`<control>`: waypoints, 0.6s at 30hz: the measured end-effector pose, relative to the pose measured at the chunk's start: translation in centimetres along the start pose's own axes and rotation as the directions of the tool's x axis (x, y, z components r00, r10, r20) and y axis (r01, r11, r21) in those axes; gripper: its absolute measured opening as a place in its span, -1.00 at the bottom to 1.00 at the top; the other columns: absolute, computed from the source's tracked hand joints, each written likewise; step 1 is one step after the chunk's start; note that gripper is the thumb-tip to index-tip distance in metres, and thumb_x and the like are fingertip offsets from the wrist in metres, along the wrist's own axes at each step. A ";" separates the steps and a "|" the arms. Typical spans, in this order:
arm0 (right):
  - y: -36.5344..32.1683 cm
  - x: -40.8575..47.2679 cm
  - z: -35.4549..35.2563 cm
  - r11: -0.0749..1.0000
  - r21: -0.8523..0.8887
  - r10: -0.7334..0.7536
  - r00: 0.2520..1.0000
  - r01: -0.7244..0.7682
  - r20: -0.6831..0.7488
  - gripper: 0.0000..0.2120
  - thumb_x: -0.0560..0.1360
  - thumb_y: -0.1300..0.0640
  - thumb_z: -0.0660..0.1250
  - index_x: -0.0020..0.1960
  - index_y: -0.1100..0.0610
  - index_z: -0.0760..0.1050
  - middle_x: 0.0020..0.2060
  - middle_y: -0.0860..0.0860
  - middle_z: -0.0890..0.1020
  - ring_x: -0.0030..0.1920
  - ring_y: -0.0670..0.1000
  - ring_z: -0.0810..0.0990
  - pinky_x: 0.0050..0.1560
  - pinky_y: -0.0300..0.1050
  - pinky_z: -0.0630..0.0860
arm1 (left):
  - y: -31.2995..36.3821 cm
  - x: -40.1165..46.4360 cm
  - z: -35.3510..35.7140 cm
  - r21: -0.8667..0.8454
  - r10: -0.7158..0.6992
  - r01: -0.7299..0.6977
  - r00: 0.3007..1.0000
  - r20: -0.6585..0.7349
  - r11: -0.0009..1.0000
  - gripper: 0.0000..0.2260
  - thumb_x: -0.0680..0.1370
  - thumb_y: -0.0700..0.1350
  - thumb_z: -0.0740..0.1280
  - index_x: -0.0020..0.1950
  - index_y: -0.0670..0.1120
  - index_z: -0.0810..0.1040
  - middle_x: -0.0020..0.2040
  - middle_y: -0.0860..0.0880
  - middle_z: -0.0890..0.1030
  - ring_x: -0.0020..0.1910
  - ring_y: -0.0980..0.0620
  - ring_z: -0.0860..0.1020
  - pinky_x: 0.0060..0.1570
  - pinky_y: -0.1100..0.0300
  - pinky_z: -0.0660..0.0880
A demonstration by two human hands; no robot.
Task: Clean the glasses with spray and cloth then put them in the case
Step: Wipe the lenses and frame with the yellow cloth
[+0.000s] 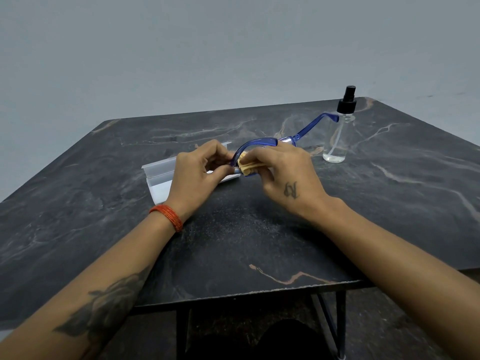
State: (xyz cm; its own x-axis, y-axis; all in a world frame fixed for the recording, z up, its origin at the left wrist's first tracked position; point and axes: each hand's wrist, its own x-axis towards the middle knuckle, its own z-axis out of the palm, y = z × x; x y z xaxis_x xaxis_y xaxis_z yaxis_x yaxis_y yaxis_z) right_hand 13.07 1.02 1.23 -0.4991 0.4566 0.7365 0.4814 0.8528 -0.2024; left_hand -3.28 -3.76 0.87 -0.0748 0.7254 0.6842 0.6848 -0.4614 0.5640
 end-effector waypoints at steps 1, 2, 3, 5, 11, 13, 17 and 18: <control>-0.1 0.0 -0.2 1.000 -0.004 -0.005 1.000 0.005 -0.001 -0.78 0.26 0.39 0.37 -0.20 0.12 0.62 -0.36 0.02 0.63 -0.30 0.08 0.54 -0.29 -0.15 0.48 | 0.0 0.0 0.0 0.003 0.006 -0.006 1.000 0.005 1.000 -0.83 0.37 -0.35 0.45 -0.19 -0.13 0.53 -0.24 0.20 0.56 -0.25 0.35 0.56 -0.16 0.48 0.46; -0.2 -0.1 -0.3 1.000 -0.022 -0.015 1.000 0.015 -0.008 -0.83 0.25 0.36 0.35 -0.26 0.14 0.61 -0.41 0.03 0.60 -0.35 0.08 0.52 -0.34 -0.17 0.45 | 0.1 -0.1 0.0 0.004 0.010 -0.010 1.000 0.009 1.000 -0.81 0.37 -0.34 0.45 -0.19 -0.09 0.52 -0.23 0.20 0.56 -0.25 0.35 0.56 -0.15 0.48 0.47; -0.2 -0.1 -0.4 0.998 -0.054 -0.023 1.000 0.022 -0.017 -0.88 0.24 0.33 0.33 -0.31 0.16 0.59 -0.46 0.04 0.57 -0.38 0.08 0.50 -0.38 -0.19 0.42 | 0.1 -0.1 0.0 0.003 0.013 -0.013 1.000 0.012 1.000 -0.80 0.37 -0.34 0.45 -0.19 -0.07 0.52 -0.23 0.20 0.56 -0.24 0.35 0.56 -0.15 0.47 0.47; -0.3 -0.1 -0.5 0.992 -0.122 -0.027 0.999 0.023 -0.034 -0.93 0.23 0.31 0.33 -0.36 0.21 0.58 -0.50 0.05 0.54 -0.40 0.10 0.48 -0.43 -0.22 0.35 | 0.1 -0.1 0.0 0.011 0.018 -0.018 1.000 0.018 1.000 -0.80 0.37 -0.33 0.45 -0.18 -0.07 0.52 -0.23 0.20 0.56 -0.24 0.35 0.56 -0.15 0.48 0.47; -0.4 -0.1 -0.3 0.987 -0.156 -0.073 0.983 0.047 -0.168 -0.79 0.33 0.27 0.18 -0.30 0.21 0.60 -0.43 0.02 0.58 -0.36 0.09 0.49 -0.37 -0.26 0.26 | 0.2 -0.1 0.0 0.000 0.004 -0.004 1.000 0.005 1.000 -0.83 0.37 -0.36 0.44 -0.18 -0.14 0.53 -0.24 0.20 0.55 -0.25 0.36 0.56 -0.16 0.49 0.47; -0.5 -0.1 -0.2 0.992 -0.117 -0.069 0.987 0.053 -0.142 -0.80 0.28 0.36 0.25 -0.21 0.21 0.61 -0.36 0.03 0.62 -0.33 0.10 0.52 -0.32 -0.25 0.31 | 0.3 0.0 0.0 -0.007 0.002 -0.002 1.000 0.004 1.000 -0.86 0.37 -0.35 0.44 -0.17 -0.16 0.55 -0.24 0.19 0.56 -0.24 0.35 0.56 -0.14 0.48 0.47; -0.3 0.0 0.1 0.999 0.024 -0.041 0.999 0.042 -0.035 -0.73 0.29 0.42 0.34 -0.08 0.19 0.62 -0.24 0.04 0.67 -0.23 0.14 0.58 -0.22 -0.14 0.47 | 0.3 0.0 -0.1 -0.022 0.011 -0.011 1.000 -0.004 1.000 -0.83 0.37 -0.32 0.45 -0.17 -0.11 0.53 -0.24 0.17 0.56 -0.24 0.33 0.57 -0.15 0.46 0.48; -0.2 0.0 0.1 0.998 0.051 -0.029 0.999 0.030 -0.024 -0.73 0.28 0.42 0.36 -0.09 0.17 0.63 -0.25 0.03 0.68 -0.24 0.13 0.59 -0.22 -0.11 0.50 | 0.2 -0.1 -0.1 -0.022 0.013 -0.013 1.000 -0.003 1.000 -0.82 0.37 -0.33 0.45 -0.18 -0.10 0.52 -0.24 0.17 0.56 -0.24 0.33 0.56 -0.15 0.47 0.48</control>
State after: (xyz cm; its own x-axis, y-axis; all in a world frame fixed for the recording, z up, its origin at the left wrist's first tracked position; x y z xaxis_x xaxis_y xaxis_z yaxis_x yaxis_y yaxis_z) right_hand 12.91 0.88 1.19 -0.4959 0.4254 0.7571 0.4285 0.8781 -0.2127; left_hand -3.19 -3.97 1.02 -0.0678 0.7180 0.6927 0.6699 -0.4817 0.5650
